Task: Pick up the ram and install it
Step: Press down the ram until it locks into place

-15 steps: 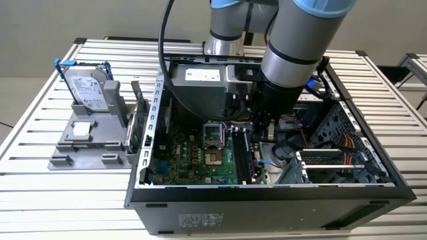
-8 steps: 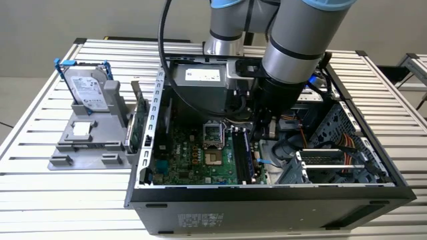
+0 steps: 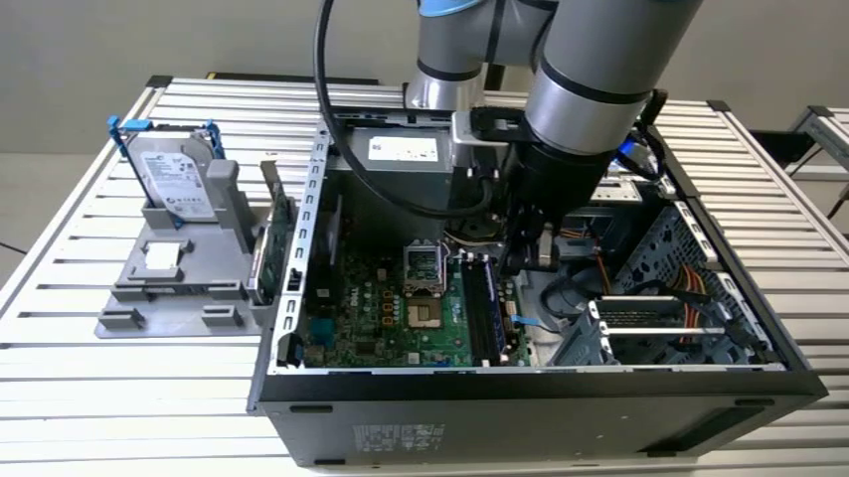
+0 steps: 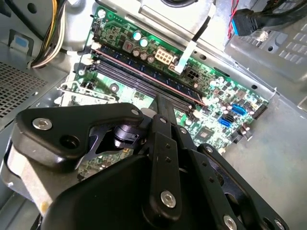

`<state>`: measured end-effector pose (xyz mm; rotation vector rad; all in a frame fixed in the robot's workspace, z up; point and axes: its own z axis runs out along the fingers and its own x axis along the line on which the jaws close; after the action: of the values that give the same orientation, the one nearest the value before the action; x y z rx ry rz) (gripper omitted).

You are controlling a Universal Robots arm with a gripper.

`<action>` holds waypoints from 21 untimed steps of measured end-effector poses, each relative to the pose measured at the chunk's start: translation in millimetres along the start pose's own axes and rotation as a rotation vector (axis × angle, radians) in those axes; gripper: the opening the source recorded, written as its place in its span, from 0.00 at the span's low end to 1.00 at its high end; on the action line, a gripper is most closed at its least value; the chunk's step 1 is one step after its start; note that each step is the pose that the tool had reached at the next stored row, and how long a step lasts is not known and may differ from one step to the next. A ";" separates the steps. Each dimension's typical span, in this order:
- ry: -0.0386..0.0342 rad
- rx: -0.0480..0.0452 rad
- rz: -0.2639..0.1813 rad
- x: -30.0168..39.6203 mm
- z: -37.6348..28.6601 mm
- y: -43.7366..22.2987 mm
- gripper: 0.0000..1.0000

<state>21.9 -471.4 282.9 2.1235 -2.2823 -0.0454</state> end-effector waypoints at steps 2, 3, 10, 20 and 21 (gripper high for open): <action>0.0000 0.0000 0.000 0.0 -1.9 0.1 0.00; 0.0000 0.0000 0.000 0.0 -2.7 0.1 0.00; -0.0002 0.0001 0.000 0.0 -5.5 0.2 0.00; 0.0001 0.0000 0.000 0.0 -7.3 0.3 0.00; 0.0000 0.0000 0.000 0.0 -7.4 0.3 0.00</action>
<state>21.9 -471.4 290.3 2.1235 -2.2824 -0.0453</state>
